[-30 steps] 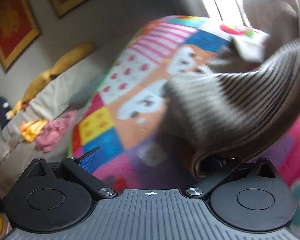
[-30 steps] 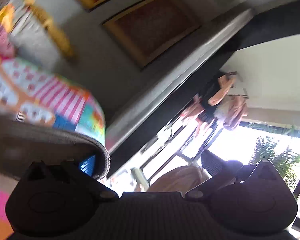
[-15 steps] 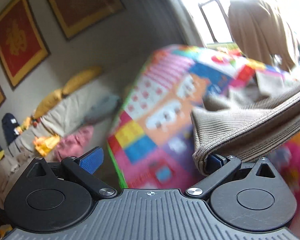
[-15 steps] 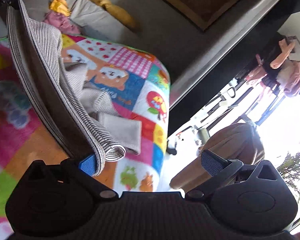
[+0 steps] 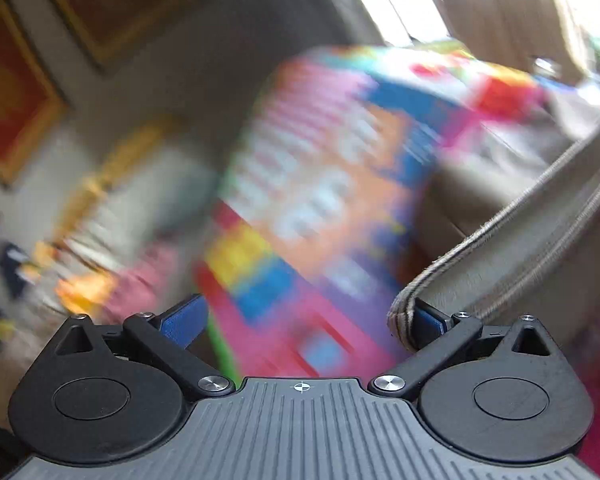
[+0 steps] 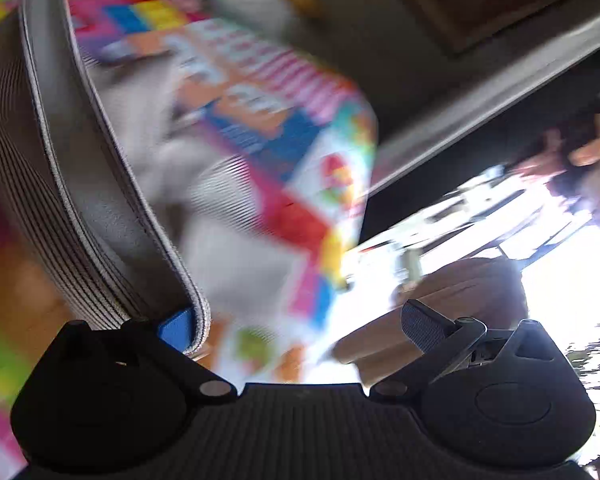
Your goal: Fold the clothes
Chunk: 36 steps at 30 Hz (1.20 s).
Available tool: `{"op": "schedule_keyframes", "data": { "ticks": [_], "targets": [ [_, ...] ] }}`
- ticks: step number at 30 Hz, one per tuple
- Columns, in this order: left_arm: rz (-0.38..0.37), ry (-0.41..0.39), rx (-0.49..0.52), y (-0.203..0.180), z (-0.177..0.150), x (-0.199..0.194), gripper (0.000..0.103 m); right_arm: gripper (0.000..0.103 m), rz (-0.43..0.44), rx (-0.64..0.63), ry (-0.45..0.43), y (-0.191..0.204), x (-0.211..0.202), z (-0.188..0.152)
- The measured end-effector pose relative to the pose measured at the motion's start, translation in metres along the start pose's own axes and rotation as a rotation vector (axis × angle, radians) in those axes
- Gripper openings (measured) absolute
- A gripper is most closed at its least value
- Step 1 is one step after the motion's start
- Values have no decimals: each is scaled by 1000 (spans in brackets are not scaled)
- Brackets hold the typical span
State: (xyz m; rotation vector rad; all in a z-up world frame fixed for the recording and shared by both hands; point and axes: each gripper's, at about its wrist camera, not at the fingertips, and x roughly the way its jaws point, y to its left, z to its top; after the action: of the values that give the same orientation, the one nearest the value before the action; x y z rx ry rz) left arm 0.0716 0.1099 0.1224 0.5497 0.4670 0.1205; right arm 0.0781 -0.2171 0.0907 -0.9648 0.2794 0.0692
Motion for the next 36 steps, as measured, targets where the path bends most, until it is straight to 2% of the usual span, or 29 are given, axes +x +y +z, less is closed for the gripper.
{"op": "schedule_keyframes", "data": {
  "ticks": [1, 2, 3, 4, 5, 7, 11, 12, 13, 14, 16, 20, 26, 28, 30, 34, 36],
  "targets": [
    [85, -66, -28, 13, 23, -4, 103, 103, -114, 93, -89, -23, -14, 16],
    [113, -142, -103, 31, 32, -27, 103, 103, -225, 185, -178, -45, -28, 31],
    [139, -218, -179, 48, 40, -52, 103, 103, -261, 266, -257, -61, -51, 36],
    [138, -280, -223, 58, 35, -75, 103, 103, -299, 293, -295, -64, -67, 32],
    [105, -259, -214, 54, 22, -81, 103, 103, -337, 320, -331, -66, -82, 28],
    [37, -212, -194, 45, -4, -94, 103, 103, -293, 270, -304, -45, -93, 8],
    [-122, 97, -29, -21, -87, -66, 103, 103, 20, 116, -70, 27, -85, -47],
    [-165, 166, -4, -36, -106, -60, 103, 103, 75, 102, -24, 42, -84, -59],
    [-192, 208, 3, -46, -118, -57, 103, 103, 130, 88, 21, 57, -84, -70],
    [-207, 229, -6, -51, -126, -56, 103, 103, 147, 94, 39, 62, -86, -74],
    [-211, 238, -33, -52, -131, -58, 103, 103, 181, 106, 74, 74, -89, -82],
    [-230, 236, -60, -44, -134, -68, 103, 103, 160, 178, 94, 68, -95, -85],
    [-190, 221, -89, -34, -129, -79, 103, 103, 91, 210, 33, 53, -111, -77],
    [-209, 219, -115, -29, -128, -88, 103, 103, 177, 183, 32, 52, -122, -81],
    [-262, 228, -118, -32, -131, -99, 103, 103, 264, 156, 30, 51, -133, -85],
    [-415, 220, -42, -49, -142, -117, 103, 103, 436, 100, 27, 48, -155, -93],
    [-476, 198, -69, -44, -142, -122, 103, 103, 522, 72, 26, 47, -166, -98]
  ]
}}
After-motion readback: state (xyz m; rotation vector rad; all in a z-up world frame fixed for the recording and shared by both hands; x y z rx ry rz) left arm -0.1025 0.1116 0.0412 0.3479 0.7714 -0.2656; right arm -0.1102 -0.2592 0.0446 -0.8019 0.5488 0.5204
